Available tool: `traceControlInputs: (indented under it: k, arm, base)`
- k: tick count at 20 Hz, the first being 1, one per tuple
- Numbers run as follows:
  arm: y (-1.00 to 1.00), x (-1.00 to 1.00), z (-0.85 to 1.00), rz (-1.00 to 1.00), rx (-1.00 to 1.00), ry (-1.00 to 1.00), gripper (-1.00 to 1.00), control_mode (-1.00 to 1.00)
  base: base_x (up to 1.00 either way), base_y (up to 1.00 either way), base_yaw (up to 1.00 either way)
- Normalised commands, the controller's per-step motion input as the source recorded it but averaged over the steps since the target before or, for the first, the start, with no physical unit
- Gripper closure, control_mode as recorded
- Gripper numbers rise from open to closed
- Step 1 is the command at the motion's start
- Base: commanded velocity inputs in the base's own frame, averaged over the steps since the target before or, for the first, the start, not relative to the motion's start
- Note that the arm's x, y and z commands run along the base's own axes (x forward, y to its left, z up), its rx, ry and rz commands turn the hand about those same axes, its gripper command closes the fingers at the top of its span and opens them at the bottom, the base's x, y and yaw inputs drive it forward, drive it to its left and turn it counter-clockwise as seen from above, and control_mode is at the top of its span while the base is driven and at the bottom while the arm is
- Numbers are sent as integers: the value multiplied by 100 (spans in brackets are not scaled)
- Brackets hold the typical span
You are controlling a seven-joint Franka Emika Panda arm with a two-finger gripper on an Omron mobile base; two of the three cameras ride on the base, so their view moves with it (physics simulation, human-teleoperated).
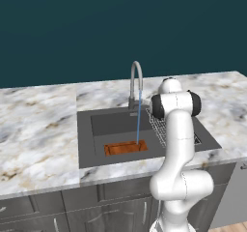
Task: Turn on the sink faucet with hot water and rinse the cutting board for ten seconds, then turn off the faucet. Push the cutting board to reach the water if necessary.
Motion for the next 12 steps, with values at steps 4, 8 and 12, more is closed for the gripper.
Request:
traceControlInputs:
  k: [4, 8, 12]
  arm:
    - [33, 14, 17, 0, 0, -5, -100, -100]
    - [33, 16, 18, 0, 0, -6, -100, -100]
    - [37, 20, 15, 0, 0, -3, -100, -100]
  base:
    - [0, 0, 0]
    - [0, 0, 0]
    - [0, 0, 0]
